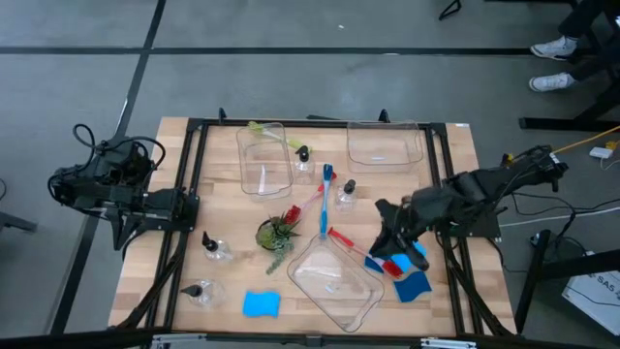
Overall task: Pick & Place Kitchen Sink Supplies
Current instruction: Put the orange dish brush into the top right transparent bin
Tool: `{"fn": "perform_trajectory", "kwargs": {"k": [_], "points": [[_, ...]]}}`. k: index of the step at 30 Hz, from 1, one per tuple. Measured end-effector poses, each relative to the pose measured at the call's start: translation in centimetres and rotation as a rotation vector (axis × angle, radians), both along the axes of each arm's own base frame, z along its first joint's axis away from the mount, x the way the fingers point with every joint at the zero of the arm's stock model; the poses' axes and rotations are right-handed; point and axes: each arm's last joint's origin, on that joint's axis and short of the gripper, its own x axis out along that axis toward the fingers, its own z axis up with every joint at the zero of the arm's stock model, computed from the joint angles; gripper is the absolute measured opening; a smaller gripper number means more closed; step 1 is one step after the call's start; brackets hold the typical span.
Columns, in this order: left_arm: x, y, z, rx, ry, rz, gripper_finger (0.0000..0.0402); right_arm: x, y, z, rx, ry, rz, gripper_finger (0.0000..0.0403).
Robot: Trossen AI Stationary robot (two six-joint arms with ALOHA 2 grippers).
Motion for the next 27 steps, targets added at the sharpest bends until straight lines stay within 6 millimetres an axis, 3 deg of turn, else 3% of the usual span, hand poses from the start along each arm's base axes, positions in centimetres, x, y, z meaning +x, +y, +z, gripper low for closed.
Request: {"fn": "perform_trajectory", "kwargs": {"k": [12, 27], "points": [[0.0, 0.0, 0.0, 0.000, 0.000, 0.000, 0.0006, 1.8, 2.5, -2.3, -0.241, -0.039, 0.128, 0.0055], [0.0, 0.0, 0.0, 0.000, -0.001, 0.000, 0.0006, 5.4, 4.3, -5.3, -0.332, -0.054, 0.186, 0.0055]]}}
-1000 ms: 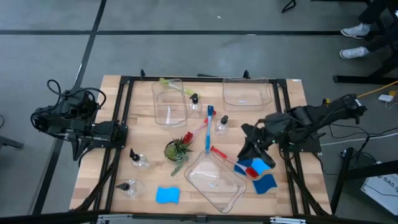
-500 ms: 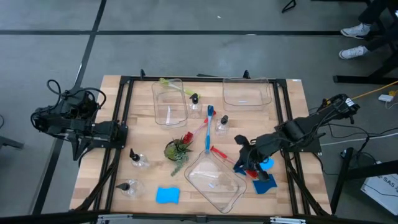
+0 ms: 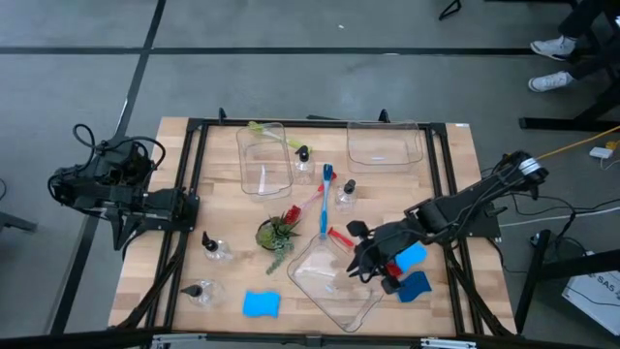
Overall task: Pick & Place Kitchen Sink Supplies
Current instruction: Put the orange dish brush into the top right transparent bin
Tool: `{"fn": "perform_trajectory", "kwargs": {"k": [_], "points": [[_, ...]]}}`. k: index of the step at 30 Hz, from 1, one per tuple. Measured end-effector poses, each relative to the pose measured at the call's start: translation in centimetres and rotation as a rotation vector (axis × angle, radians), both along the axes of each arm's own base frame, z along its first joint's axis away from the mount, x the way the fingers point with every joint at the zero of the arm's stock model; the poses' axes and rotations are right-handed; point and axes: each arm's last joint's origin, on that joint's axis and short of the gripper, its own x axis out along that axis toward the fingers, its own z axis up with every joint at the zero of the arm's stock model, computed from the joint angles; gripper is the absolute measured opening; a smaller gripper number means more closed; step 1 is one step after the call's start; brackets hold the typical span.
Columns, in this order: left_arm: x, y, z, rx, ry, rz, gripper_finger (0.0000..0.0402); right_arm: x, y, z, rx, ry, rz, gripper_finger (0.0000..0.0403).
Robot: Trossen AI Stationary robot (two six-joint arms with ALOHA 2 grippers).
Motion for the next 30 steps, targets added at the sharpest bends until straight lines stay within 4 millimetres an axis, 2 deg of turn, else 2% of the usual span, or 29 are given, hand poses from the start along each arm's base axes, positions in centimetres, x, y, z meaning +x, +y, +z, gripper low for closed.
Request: {"fn": "perform_trajectory", "kwargs": {"k": [5, 12, 16, 19, 23, 30], "points": [[0.0, 0.0, 0.0, 0.000, 0.001, 0.000, 0.0006, 0.0, -0.2, -0.8, -0.109, 0.026, -0.023, 0.0055], [0.0, 0.0, 0.0, 0.000, 0.001, 0.000, 0.0006, -1.2, -2.7, -2.3, -0.217, 0.248, -0.389, 0.0055], [0.0, 0.0, 0.0, 0.000, 0.001, 0.000, 0.0006, -1.6, -3.0, -2.5, -0.143, 0.317, -0.519, 0.0055], [0.0, 0.0, 0.0, 0.000, 0.000, 0.000, 0.0006, -2.2, -3.2, -2.9, -0.083, 0.436, -0.572, 0.0060], [0.0, 0.0, 0.0, 0.000, 0.000, 0.000, 0.0006, -3.2, -3.6, -4.1, -0.076, 0.567, -0.672, 0.0100], [0.0, 0.0, 0.0, 0.000, 0.001, 0.000, 0.0006, -4.9, -3.1, -7.0, 0.008, 0.664, -0.827, 0.0216]]}}
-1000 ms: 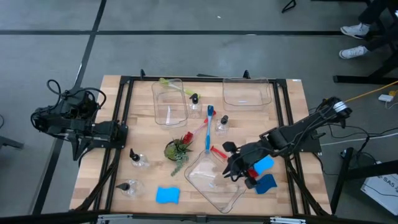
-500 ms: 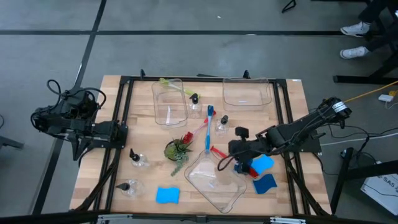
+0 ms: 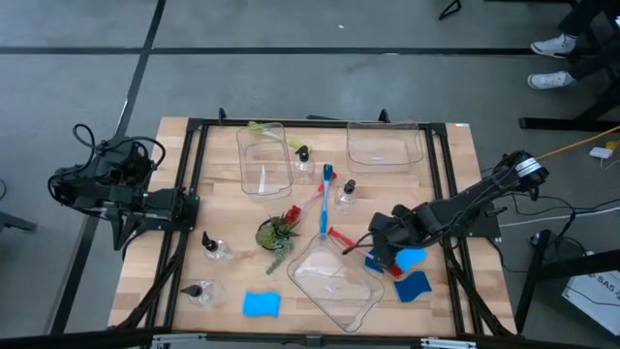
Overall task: Pick & Place Kitchen Sink Supplies
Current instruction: Put the orange dish brush into the top right transparent bin
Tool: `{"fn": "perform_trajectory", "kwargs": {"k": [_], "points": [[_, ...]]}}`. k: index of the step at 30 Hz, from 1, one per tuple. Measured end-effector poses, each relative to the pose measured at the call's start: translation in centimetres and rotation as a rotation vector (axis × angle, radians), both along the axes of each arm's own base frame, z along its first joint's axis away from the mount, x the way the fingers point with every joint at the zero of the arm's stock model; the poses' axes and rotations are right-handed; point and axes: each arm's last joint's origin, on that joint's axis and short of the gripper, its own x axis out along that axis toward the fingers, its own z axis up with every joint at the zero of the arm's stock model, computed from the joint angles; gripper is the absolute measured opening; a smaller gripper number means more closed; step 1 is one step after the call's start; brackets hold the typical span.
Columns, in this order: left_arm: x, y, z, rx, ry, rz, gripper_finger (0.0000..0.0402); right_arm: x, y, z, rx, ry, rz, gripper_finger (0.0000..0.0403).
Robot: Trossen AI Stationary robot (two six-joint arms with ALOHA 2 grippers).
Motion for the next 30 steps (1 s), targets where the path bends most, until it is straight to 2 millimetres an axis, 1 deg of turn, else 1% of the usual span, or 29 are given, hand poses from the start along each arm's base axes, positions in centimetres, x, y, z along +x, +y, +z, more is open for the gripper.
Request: {"fn": "perform_trajectory", "kwargs": {"k": [3, 6, 10, 13, 17, 23, 27, 30], "points": [[0.0, 0.0, 0.0, 0.000, 0.000, 0.001, 0.0006, -1.5, 0.4, -1.0, 0.028, -0.021, -0.007, 0.0243], [0.0, 0.0, 0.0, 0.000, 0.000, 0.000, 0.0006, -2.9, 0.8, -2.3, 0.052, -0.043, 0.014, 0.0249], [0.0, 0.0, 0.0, 0.000, 0.000, 0.001, 0.0006, -3.6, 1.3, -3.6, 0.084, -0.099, 0.065, 0.0242], [0.0, 0.0, 0.0, 0.000, 0.000, 0.000, 0.0006, -4.0, 1.5, -4.6, 0.075, -0.103, 0.107, 0.0232], [0.0, 0.0, 0.0, 0.000, 0.000, 0.000, 0.0006, -4.3, 1.8, -5.1, 0.054, -0.112, 0.192, 0.0222], [0.0, 0.0, 0.0, 0.000, 0.000, 0.000, 0.0006, -4.0, 1.8, -5.3, -0.035, -0.169, 0.273, 0.0217], [0.0, 0.0, 0.0, 0.000, 0.000, 0.000, 0.0006, -2.7, 2.0, -5.4, -0.052, -0.199, 0.294, 0.0217], [0.0, 0.0, 0.0, 0.000, 0.000, 0.000, 0.0006, -1.9, 2.3, -5.9, -0.064, -0.195, 0.314, 0.0217]]}}
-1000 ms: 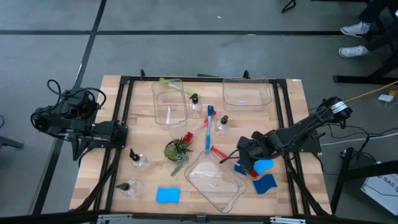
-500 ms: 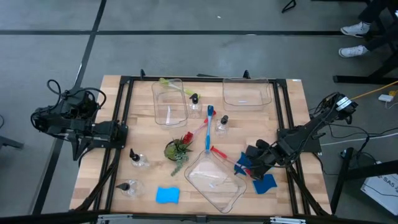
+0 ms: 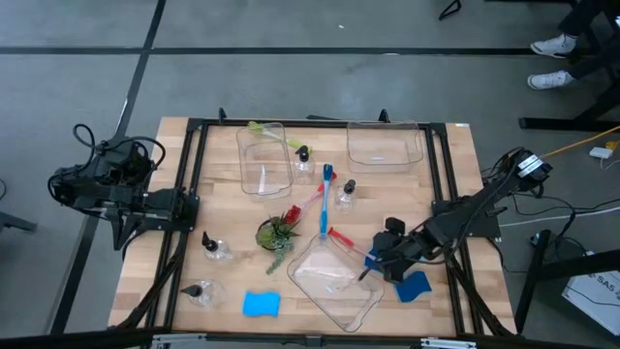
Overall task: Pick & Place Kitchen Sink Supplies
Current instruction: Put the orange dish brush into the top right transparent bin
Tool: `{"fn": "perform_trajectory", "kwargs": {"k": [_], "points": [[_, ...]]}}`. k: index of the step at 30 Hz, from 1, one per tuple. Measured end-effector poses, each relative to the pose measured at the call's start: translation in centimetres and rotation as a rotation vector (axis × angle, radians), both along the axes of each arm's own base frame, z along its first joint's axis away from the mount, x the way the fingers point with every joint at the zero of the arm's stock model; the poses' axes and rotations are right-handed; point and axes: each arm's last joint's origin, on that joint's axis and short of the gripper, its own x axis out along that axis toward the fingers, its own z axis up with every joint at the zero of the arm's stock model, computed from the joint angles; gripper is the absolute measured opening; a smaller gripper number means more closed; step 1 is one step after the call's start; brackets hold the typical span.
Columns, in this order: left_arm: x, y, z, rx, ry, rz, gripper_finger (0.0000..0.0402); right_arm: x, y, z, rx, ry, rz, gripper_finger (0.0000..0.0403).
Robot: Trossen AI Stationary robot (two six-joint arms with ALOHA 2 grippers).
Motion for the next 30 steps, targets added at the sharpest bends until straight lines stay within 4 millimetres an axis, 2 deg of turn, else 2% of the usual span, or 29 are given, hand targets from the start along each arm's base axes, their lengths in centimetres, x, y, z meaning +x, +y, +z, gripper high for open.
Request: {"fn": "perform_trajectory", "kwargs": {"k": [7, 17, 21, 24, 30], "points": [[0.0, 0.0, 0.0, 0.000, 0.000, 0.000, 0.0006, 1.0, 0.2, -2.3, -0.053, 0.078, -0.004, 0.0217], [0.0, 0.0, 0.0, 0.000, 0.000, 0.000, 0.0006, 2.0, 0.4, -4.1, -0.079, 0.108, 0.001, 0.0216], [0.0, 0.0, 0.0, 0.000, 0.000, 0.000, 0.0006, 2.1, 0.5, -4.3, -0.080, 0.108, 0.006, 0.0212], [0.0, 0.0, 0.0, 0.000, 0.000, 0.000, 0.0006, 2.1, 0.5, -4.3, -0.087, 0.107, 0.024, 0.0191], [0.0, 0.0, 0.0, 0.000, 0.000, 0.000, 0.0006, 2.0, 0.5, -4.2, -0.095, 0.107, 0.050, 0.0113]]}}
